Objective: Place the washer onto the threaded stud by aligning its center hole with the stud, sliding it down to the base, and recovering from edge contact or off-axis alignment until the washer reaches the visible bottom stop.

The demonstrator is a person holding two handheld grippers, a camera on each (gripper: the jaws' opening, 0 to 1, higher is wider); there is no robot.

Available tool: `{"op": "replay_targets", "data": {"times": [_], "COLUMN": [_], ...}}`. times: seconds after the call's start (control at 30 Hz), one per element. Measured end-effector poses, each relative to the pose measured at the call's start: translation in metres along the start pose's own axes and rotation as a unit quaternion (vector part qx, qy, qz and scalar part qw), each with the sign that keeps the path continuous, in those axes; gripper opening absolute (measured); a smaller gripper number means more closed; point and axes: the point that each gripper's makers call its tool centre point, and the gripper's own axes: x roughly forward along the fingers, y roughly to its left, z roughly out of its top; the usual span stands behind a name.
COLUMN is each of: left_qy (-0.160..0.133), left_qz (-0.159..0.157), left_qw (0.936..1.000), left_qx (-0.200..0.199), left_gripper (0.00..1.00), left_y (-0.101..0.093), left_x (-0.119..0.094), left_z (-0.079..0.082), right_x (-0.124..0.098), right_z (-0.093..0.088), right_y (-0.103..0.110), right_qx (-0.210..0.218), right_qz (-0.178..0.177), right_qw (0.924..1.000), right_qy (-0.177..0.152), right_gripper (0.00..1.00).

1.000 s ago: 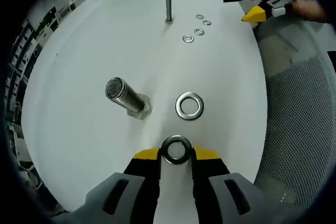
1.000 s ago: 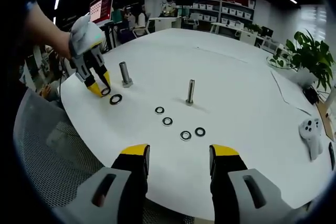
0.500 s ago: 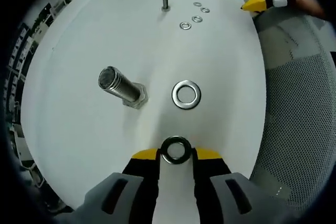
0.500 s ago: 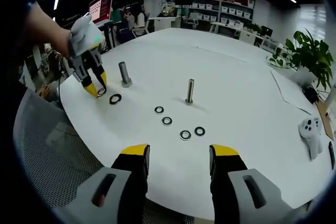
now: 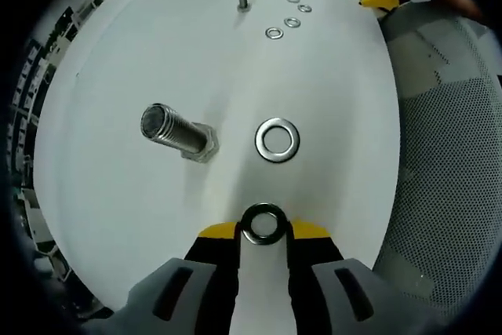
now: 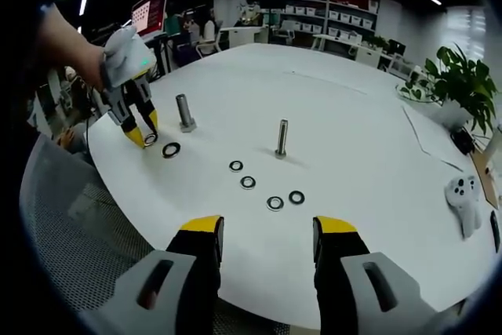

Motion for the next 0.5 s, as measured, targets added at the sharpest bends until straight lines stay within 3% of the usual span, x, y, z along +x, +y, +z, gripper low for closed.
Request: {"op": "replay_targets", "data": {"times": [0.2, 0.5], "left_qy": [0.002, -0.026], "left_qz": [0.0, 0.0], "left_qw": [1.0, 0.9995], "left_qx": [-0.004, -0.019], "left_gripper": [0.19, 0.18], "left_y": [-0.0001, -0.0003], "left_x": [-0.0002, -0.0019], "left_z": [-0.0004, -0.0005], "right_x": [0.0001, 0.0002], "right_z": [0.0, 0.0], "right_y": [-0.0001, -0.0002], "right_qx": [-0.001, 0.0], "right_qz": [0.0, 0.001], "right_qw": [1.0, 1.0], "right_qy": [0.0, -0.001], "right_gripper": [0.48, 0.48]}}
